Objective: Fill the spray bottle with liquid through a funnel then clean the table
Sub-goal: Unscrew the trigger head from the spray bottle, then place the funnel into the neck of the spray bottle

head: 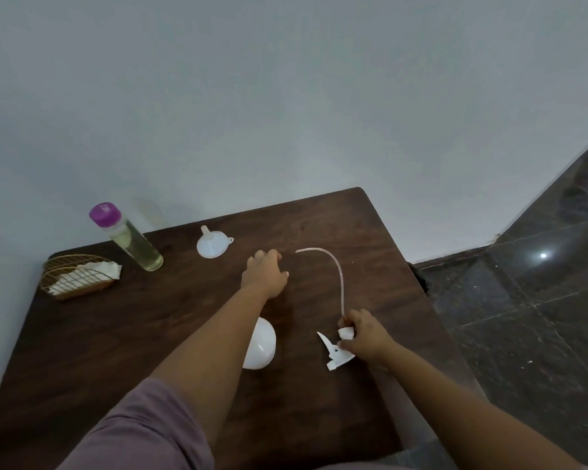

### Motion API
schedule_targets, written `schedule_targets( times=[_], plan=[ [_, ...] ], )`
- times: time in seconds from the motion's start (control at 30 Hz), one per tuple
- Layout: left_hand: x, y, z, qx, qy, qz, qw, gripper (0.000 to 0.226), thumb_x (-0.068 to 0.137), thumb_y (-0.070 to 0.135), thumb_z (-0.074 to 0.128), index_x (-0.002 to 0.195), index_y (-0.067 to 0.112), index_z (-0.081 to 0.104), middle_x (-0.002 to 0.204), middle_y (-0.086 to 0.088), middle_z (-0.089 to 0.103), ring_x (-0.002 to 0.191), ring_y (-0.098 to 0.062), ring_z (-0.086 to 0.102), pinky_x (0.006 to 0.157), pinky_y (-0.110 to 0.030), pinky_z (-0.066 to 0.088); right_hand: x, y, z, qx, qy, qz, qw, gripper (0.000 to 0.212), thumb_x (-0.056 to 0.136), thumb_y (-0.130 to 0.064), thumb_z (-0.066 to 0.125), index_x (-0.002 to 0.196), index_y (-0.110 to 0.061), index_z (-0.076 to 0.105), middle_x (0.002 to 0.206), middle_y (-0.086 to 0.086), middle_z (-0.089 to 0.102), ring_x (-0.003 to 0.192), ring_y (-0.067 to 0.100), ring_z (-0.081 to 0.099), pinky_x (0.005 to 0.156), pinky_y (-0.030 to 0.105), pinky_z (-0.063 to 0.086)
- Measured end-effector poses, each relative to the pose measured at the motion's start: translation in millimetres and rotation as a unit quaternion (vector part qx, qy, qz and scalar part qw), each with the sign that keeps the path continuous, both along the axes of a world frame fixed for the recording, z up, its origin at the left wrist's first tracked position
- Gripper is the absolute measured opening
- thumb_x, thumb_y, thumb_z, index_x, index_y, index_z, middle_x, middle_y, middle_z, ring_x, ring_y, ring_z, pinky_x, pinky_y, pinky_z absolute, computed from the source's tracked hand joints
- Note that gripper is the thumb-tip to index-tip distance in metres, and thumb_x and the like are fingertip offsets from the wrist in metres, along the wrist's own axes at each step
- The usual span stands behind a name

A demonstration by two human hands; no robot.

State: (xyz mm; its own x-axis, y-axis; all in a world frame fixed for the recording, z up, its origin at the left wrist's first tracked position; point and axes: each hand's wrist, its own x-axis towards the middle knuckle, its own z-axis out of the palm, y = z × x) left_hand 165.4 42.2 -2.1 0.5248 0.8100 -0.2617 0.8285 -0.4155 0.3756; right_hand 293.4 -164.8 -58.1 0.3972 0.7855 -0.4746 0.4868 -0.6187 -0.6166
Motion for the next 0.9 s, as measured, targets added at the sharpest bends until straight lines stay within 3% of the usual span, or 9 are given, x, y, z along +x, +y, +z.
schedule_targets(
  times=[0.17,0.3,0.4,0.6,0.9],
  plan=[
    [-20,7,13,0.013,-0.034,0.019,0.999,0.038,0.095,0.032,0.059,0.13,0.021,0.049,0.135,-0.006,0.048,0.124,-0.024,0.047,0.099,-0.039,0.047,-2,9,1,0.006,-0.059,0.009,0.998,0.03,0.077,-0.022,0.071,0.095,-0.026,0.047,0.108,-0.001,0.043,0.111,0.025,0.046,0.09,0.029,0.042],
    [-46,3,16,0.02,-0.066,0.074,0.995,0.033,0.097,0.031,0.055,0.127,0.019,0.052,0.132,-0.006,0.051,0.122,-0.023,0.047,0.097,-0.037,0.046,-9,20,11,-0.001,-0.141,0.01,0.99,0.036,0.083,-0.028,0.066,0.112,-0.018,0.047,0.121,0.004,0.04,0.118,0.027,0.038,0.094,0.04,0.044],
    [-67,-4,16,0.026,-0.082,0.121,0.989,0.03,0.099,0.03,0.052,0.126,0.018,0.054,0.129,-0.005,0.053,0.12,-0.021,0.047,0.094,-0.034,0.046,-21,31,20,0.023,-0.18,0.032,0.983,0.039,0.084,-0.032,0.064,0.115,-0.017,0.046,0.121,0.004,0.039,0.116,0.026,0.038,0.09,0.04,0.044],
    [-109,-12,13,0.014,-0.103,0.207,0.973,0.032,0.099,0.03,0.05,0.128,0.018,0.053,0.128,-0.003,0.054,0.122,-0.021,0.045,0.097,-0.035,0.043,-48,63,34,0.108,-0.138,0.079,0.981,0.031,0.084,-0.029,0.066,0.11,-0.023,0.051,0.116,0.0,0.043,0.11,0.022,0.04,0.088,0.033,0.041],
    [-158,13,9,-0.031,-0.124,0.292,0.948,0.039,0.097,0.031,0.055,0.133,0.018,0.05,0.127,-0.001,0.057,0.121,-0.02,0.051,0.1,-0.037,0.047,-78,140,48,0.115,-0.063,0.135,0.982,0.027,0.086,-0.027,0.065,0.111,-0.022,0.056,0.11,-0.002,0.046,0.107,0.019,0.046,0.095,0.031,0.041]
  ],
)
